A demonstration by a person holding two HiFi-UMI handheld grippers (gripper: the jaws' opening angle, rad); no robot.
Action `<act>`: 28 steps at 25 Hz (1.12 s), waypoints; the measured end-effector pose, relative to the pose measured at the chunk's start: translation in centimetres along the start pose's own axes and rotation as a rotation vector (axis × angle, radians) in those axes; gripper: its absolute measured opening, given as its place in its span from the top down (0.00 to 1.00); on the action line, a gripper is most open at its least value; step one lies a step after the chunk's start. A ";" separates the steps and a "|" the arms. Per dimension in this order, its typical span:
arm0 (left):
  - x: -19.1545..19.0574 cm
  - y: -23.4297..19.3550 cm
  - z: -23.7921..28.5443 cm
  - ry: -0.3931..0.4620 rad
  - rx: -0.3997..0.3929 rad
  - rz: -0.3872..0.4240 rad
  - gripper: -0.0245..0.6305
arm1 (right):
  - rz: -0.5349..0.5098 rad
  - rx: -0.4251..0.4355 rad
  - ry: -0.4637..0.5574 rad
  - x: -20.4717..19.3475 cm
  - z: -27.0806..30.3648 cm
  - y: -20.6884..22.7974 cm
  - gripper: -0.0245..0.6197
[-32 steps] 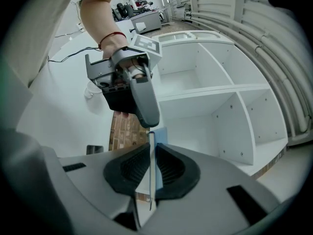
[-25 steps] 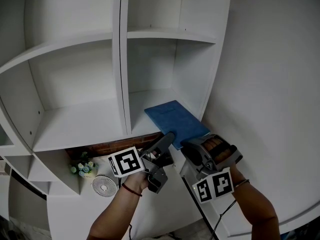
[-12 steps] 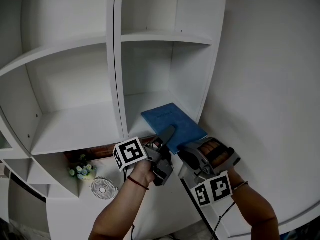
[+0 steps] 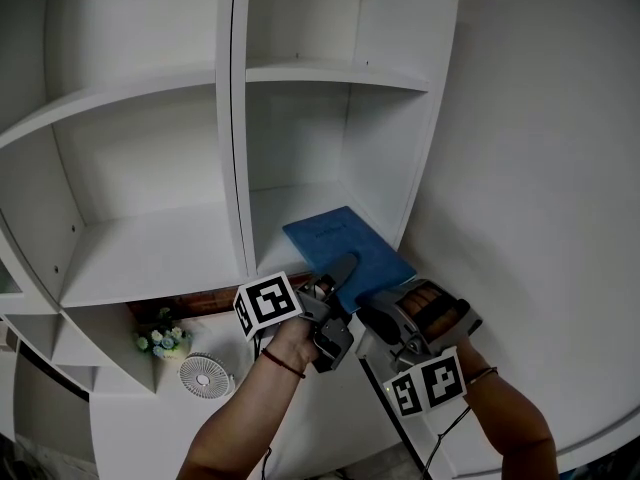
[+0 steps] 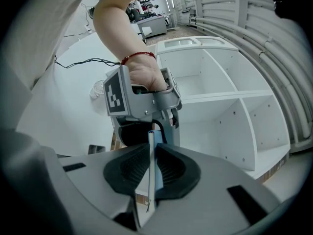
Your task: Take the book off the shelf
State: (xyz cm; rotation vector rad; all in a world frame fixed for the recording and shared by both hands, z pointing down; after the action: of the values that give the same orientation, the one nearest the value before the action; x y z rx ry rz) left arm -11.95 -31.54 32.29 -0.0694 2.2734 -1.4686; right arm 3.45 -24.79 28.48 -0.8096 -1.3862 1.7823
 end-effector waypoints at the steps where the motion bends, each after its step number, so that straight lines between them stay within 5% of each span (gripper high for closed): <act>1: 0.0 0.0 0.0 0.001 0.003 -0.004 0.76 | -0.001 0.003 0.000 0.0 0.0 -0.1 0.88; 15: -0.6 -1.4 -0.7 0.005 0.008 -0.030 0.88 | 0.021 0.013 0.007 -0.7 -0.9 -2.6 0.84; 28: -1.5 -1.7 -2.6 -0.049 -0.010 0.119 0.89 | 0.614 -0.069 0.102 -2.0 -2.3 -1.8 0.86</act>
State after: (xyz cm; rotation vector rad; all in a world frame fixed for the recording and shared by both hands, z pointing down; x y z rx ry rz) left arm -11.87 -29.59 35.18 0.0261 2.2062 -1.3797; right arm 6.73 -25.05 29.86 -1.4602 -1.2121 2.1062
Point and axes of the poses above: the fingertips, and each gripper's own axes: z forward along the fingers, y to its right, x out of its top, the point moved 10 cm from there along -z, backward along the fingers, and after that the axes turned 8 degrees about y, right-handed, at the moved point
